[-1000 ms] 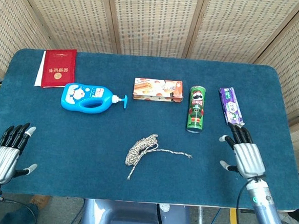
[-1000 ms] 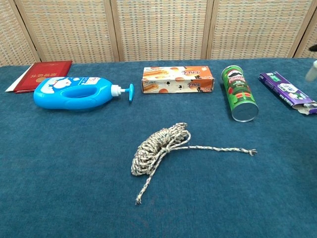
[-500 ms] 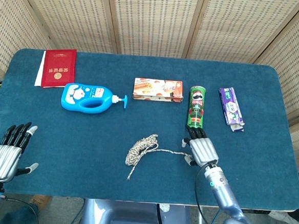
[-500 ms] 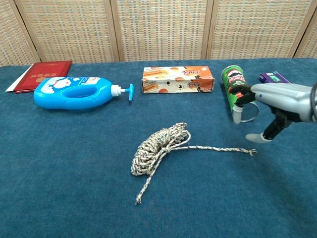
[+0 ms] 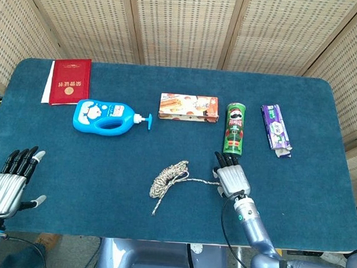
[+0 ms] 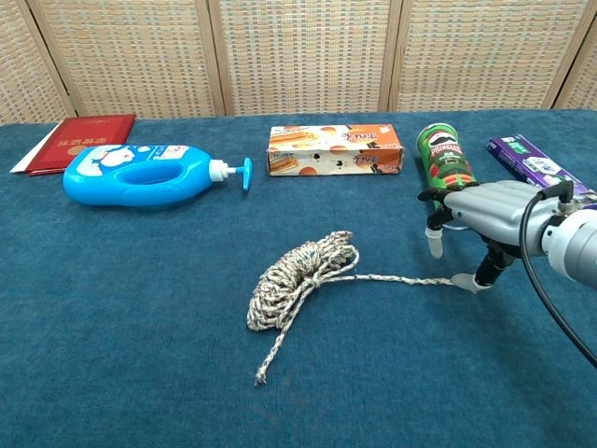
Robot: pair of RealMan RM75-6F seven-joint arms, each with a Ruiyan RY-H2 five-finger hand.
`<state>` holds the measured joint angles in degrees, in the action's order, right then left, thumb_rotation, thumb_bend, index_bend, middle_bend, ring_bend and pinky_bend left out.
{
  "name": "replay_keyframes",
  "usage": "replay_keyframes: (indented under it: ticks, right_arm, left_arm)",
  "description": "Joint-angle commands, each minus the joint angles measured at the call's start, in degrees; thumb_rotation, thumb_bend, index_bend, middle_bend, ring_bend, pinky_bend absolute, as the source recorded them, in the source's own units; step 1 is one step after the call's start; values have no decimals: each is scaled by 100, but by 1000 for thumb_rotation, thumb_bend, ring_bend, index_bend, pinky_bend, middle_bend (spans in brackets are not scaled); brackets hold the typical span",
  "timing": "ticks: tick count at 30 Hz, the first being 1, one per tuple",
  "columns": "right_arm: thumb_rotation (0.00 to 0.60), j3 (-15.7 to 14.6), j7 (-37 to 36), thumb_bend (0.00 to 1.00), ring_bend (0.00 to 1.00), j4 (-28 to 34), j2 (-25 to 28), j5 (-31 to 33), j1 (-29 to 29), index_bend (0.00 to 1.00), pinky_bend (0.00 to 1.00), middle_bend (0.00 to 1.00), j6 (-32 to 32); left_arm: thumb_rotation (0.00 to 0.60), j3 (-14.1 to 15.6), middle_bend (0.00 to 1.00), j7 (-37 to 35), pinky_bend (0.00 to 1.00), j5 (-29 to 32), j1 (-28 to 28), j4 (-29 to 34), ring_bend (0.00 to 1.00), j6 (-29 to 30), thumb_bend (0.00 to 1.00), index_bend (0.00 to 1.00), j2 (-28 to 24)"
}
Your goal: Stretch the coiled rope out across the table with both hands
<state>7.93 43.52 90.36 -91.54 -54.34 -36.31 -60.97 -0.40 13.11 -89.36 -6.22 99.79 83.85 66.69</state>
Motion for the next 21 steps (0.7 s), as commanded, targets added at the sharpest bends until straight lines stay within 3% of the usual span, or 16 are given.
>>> replay_keyframes:
  ticks: [1, 21]
  right_arm:
    - [600, -35, -53, 303, 0, -90, -81, 57, -15, 441, 0, 0, 3]
    - [600, -168, 273, 335, 0, -469, -435, 266, -196, 486, 0, 0, -79]
  left_arm:
    - [600, 1, 0, 8, 0, 5, -3, -3, 0, -7, 0, 0, 4]
    - [600, 13, 0, -28, 0, 20, -29, -6, 0, -40, 0, 0, -17]
